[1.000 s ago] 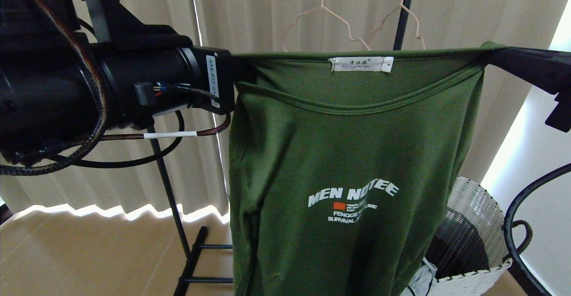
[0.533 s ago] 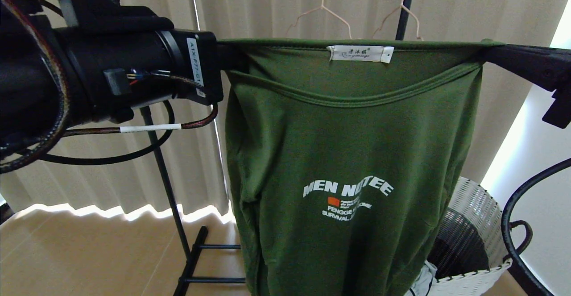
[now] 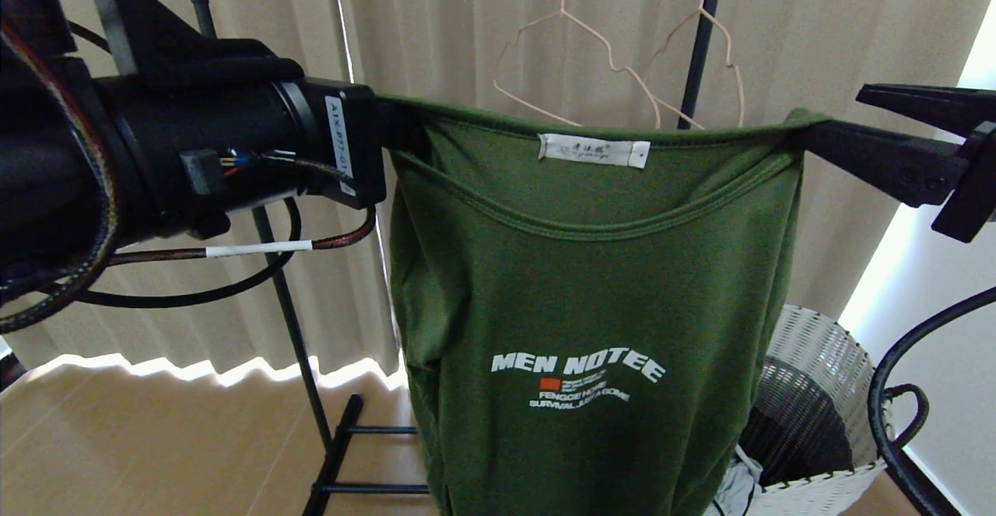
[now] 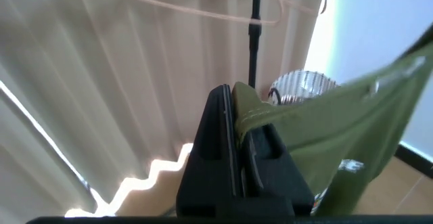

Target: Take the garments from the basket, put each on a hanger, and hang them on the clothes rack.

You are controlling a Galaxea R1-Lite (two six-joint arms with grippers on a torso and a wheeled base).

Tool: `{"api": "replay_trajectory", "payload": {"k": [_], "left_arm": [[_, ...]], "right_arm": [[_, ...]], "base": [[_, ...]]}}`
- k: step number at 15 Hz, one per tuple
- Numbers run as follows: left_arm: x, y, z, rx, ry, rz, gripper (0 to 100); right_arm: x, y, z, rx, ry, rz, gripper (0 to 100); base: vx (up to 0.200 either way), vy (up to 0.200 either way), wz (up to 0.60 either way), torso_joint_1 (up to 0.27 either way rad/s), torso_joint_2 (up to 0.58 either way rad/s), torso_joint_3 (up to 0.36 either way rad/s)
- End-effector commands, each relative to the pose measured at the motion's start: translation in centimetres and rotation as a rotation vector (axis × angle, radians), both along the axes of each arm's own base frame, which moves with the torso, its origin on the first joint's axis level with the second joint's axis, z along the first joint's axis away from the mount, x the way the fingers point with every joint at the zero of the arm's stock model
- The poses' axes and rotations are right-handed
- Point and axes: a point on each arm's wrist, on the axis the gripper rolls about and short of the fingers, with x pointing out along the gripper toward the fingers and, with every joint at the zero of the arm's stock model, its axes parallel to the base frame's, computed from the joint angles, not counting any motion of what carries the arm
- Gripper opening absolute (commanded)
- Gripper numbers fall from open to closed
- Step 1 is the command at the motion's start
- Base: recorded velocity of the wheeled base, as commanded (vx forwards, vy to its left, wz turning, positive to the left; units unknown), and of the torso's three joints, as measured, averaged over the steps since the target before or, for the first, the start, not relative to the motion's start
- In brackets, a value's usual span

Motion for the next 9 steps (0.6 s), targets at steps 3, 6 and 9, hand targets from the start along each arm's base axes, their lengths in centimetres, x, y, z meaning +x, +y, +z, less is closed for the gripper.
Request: {"api": "replay_trajectory", "payload": {"k": [3,6,9], "left_arm": [[0.6,0.6,-1.8,0.039,0.048,0.058,0],[1.6,1.6,-3.6,0.076,0.091,0.164,0],[2.0,1.8,-4.2,0.073,0.093,0.18,0]], "right_arm": [[-0.8,-0.4,-1.8,-0.02,0.035,0.001,100],[-2.2,-1.1,-2.2,-0.015,0.025,0.01,100],[-3.0,-1.5,-2.8,-0.018,0.033,0.014,100]], "base": [[0.0,0.0,0.0,0.0,0.0,0.0],[0.0,0.0,0.0,0.0,0.0,0.0],[0.0,0.0,0.0,0.0,0.0,0.0]]}}
